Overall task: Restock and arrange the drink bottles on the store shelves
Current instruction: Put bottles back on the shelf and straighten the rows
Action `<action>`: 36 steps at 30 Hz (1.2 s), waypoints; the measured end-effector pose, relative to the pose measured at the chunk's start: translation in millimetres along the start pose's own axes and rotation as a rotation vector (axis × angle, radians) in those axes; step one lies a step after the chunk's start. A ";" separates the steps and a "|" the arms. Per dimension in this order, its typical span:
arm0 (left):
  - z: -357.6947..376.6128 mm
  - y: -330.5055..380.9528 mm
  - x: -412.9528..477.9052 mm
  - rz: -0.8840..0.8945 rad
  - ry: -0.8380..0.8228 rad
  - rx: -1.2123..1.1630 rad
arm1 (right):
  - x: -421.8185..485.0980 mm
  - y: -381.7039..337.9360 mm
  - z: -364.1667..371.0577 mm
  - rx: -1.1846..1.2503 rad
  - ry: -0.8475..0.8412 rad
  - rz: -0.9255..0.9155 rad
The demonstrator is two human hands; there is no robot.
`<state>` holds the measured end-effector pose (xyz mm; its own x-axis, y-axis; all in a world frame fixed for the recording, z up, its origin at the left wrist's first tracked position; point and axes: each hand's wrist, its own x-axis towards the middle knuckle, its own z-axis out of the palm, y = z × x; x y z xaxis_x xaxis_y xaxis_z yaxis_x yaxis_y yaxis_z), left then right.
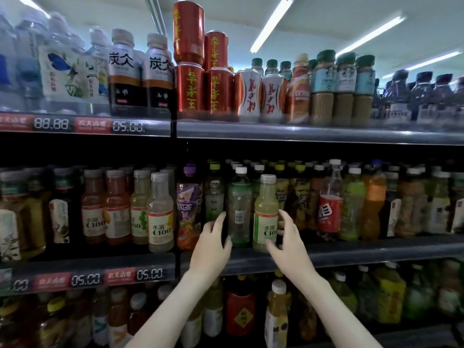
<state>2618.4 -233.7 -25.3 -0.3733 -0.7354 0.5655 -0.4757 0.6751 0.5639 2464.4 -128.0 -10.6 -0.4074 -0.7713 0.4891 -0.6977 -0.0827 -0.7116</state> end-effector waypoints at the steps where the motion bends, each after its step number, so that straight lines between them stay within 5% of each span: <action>1: 6.5 2.5 7.0 0.003 0.002 -0.009 | 11.1 2.6 0.7 0.015 0.000 -0.006; 16: 44.2 25.5 51.3 -0.076 0.084 0.023 | 93.6 44.2 11.1 0.161 -0.056 0.062; 25: 49.7 52.7 -4.8 0.130 -0.017 -0.055 | 42.1 38.3 -5.5 0.352 0.033 -0.267; 30: 38.3 70.8 -33.6 -0.006 0.222 -0.242 | 14.0 16.6 -3.5 0.512 -0.198 -0.330; 36: 37.9 44.3 -102.5 -0.349 0.149 -0.178 | -13.6 24.0 12.8 0.470 -0.601 -0.213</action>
<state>2605.4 -130.6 -81.0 -0.0884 -0.9142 0.3956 -0.4034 0.3960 0.8249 2460.7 -127.6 -40.7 0.1886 -0.9064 0.3780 -0.3485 -0.4217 -0.8371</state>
